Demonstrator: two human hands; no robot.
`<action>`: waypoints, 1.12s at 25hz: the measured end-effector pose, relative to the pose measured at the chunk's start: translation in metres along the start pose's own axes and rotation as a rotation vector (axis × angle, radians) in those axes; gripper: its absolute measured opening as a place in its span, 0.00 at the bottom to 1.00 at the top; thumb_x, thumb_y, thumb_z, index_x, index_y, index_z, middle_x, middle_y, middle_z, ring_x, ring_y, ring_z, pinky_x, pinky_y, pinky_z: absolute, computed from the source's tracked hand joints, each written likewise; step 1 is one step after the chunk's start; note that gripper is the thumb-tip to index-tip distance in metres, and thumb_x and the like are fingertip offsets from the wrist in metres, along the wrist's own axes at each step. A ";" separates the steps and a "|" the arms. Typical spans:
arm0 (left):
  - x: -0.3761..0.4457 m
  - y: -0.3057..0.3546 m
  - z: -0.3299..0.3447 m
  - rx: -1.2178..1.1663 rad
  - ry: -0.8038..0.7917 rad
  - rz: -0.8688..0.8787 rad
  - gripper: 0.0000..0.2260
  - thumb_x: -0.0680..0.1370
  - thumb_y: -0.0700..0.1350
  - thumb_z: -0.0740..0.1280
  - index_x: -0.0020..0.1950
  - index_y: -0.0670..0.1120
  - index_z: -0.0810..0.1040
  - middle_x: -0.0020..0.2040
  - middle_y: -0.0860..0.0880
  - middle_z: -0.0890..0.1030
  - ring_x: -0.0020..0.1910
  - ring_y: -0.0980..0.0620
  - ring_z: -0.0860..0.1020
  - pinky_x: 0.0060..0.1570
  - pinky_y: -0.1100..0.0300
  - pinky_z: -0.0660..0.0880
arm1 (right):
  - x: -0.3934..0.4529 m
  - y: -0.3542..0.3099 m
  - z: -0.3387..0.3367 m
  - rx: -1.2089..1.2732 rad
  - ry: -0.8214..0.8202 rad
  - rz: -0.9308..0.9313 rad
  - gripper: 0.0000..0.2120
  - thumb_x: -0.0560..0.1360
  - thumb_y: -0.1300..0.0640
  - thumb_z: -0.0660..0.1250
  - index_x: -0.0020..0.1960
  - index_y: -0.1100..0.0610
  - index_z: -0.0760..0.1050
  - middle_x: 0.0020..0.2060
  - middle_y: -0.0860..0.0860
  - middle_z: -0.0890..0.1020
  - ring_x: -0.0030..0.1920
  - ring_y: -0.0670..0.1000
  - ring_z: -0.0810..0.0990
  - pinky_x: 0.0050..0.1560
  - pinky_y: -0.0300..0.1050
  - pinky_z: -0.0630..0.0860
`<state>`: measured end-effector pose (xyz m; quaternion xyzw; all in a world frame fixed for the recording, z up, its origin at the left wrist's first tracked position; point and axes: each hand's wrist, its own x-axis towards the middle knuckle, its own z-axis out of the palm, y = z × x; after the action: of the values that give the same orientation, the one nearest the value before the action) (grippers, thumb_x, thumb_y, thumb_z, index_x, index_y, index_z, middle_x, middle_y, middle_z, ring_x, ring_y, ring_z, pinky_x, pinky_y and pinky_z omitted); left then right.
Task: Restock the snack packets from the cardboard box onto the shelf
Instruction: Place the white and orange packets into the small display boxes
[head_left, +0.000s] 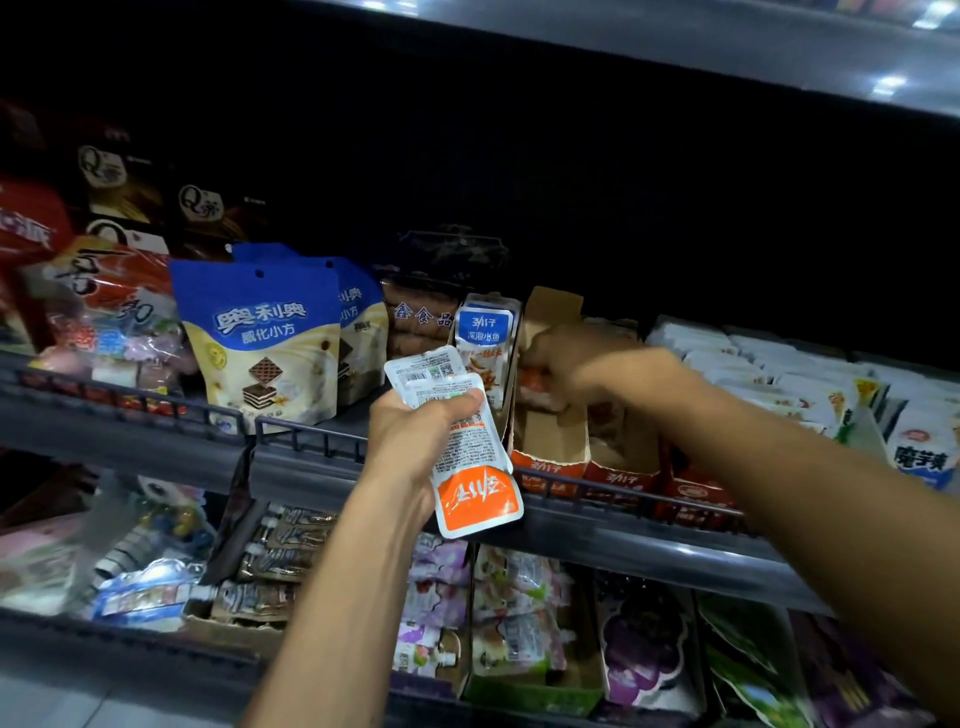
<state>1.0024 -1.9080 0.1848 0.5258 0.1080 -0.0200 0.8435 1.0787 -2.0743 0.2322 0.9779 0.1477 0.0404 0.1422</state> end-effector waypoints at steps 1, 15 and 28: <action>-0.001 0.000 0.001 -0.001 0.000 0.002 0.10 0.72 0.33 0.74 0.50 0.44 0.80 0.45 0.42 0.86 0.38 0.43 0.85 0.37 0.49 0.83 | 0.004 0.007 -0.008 0.021 0.041 0.024 0.21 0.77 0.58 0.64 0.69 0.49 0.69 0.60 0.52 0.77 0.57 0.54 0.77 0.52 0.45 0.74; 0.007 -0.005 0.005 0.011 -0.036 0.010 0.09 0.72 0.34 0.75 0.50 0.44 0.81 0.40 0.45 0.87 0.34 0.46 0.85 0.33 0.53 0.82 | 0.041 0.031 0.006 0.105 0.261 0.103 0.14 0.77 0.55 0.65 0.62 0.52 0.72 0.52 0.52 0.79 0.50 0.52 0.78 0.43 0.43 0.71; -0.002 0.001 0.020 -0.308 -0.006 0.048 0.13 0.76 0.43 0.73 0.59 0.41 0.80 0.46 0.43 0.86 0.41 0.46 0.85 0.40 0.50 0.83 | -0.068 -0.033 -0.025 1.202 -0.297 0.029 0.22 0.69 0.56 0.76 0.59 0.53 0.73 0.47 0.58 0.85 0.51 0.67 0.82 0.53 0.67 0.76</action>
<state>1.0041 -1.9256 0.1950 0.3927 0.0948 0.0153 0.9146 1.0019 -2.0578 0.2437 0.8841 0.1100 -0.1847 -0.4149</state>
